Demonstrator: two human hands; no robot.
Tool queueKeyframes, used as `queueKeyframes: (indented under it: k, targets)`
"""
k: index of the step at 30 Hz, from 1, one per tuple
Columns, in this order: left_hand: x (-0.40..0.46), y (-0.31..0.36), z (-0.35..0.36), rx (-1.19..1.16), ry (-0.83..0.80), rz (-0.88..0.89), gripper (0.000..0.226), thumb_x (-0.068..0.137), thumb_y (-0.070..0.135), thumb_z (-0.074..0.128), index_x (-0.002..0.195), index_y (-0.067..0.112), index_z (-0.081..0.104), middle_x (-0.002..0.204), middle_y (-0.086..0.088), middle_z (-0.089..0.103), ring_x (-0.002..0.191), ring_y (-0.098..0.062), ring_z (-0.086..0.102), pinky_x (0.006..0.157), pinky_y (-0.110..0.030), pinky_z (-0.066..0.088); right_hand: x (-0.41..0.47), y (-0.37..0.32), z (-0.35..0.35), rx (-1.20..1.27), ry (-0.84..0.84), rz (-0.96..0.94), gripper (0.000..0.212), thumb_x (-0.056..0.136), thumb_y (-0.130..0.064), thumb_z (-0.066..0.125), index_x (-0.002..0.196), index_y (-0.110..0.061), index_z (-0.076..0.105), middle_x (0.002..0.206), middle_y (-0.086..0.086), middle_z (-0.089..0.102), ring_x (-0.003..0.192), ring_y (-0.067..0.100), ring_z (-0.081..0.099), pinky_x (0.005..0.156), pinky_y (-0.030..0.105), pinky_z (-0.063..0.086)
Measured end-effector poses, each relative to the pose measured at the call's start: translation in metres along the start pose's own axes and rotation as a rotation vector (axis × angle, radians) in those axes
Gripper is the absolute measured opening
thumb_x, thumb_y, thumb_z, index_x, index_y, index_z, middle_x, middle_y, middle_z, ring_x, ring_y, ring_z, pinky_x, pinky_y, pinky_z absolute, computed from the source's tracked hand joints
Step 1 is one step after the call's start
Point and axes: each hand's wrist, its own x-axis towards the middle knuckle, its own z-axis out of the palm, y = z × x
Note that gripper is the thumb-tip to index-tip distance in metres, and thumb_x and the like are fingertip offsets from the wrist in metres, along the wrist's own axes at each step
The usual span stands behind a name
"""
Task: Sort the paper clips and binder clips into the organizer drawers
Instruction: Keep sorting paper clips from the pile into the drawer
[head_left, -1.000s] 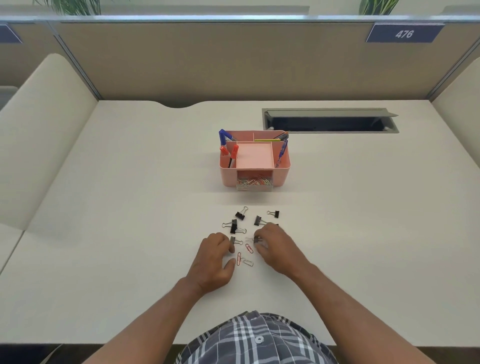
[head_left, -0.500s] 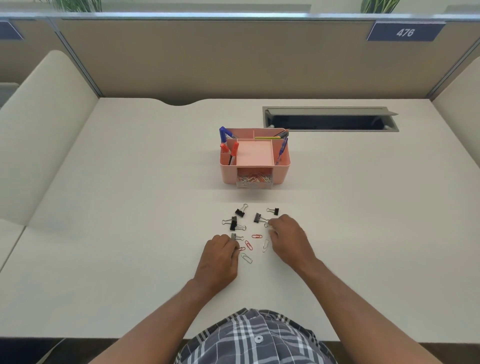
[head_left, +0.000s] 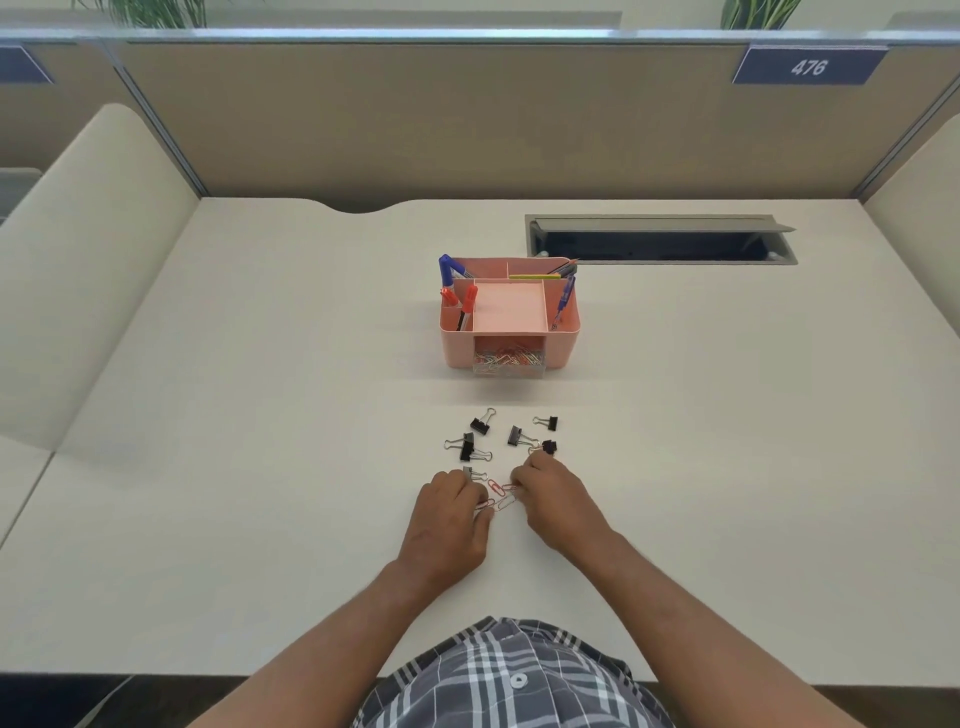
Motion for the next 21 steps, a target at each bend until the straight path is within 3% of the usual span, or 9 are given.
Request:
queueKeyframes:
  k: [5,14,21]
  targets:
    - [0.004,0.005,0.0,0.006,-0.03,-0.029,0.002,0.085,0.014,0.062,0.083,0.014,0.06,0.084,-0.002,0.054,0.076,-0.025,0.05,0.067,-0.039,0.045,-0.001,0.001,0.002,0.041,0.001,0.042,0.012,0.096,-0.016,0.052,0.098,-0.008,0.062,0.1,0.005,0.053,0.09,0.023,0.052,0.074,0.032,0.045]
    - [0.008,0.013,-0.002,0.048,-0.067,-0.062,0.017,0.075,-0.002,0.065,0.075,0.012,0.057,0.076,-0.004,0.054,0.067,-0.025,0.048,0.057,-0.038,0.041,0.0,-0.002,0.001,0.05,-0.042,0.07,0.007,0.094,-0.017,0.052,0.095,-0.013,0.058,0.1,0.003,0.054,0.095,0.022,0.05,0.079,0.033,0.045]
    - [0.015,0.008,-0.003,-0.08,0.004,-0.039,0.015,0.083,-0.006,0.061,0.081,0.009,0.06,0.08,-0.005,0.056,0.075,-0.024,0.051,0.068,-0.032,0.044,0.0,-0.003,-0.009,0.077,-0.053,0.109,0.011,0.089,-0.016,0.048,0.08,-0.021,0.052,0.084,-0.003,0.057,0.079,0.018,0.051,0.066,0.03,0.041]
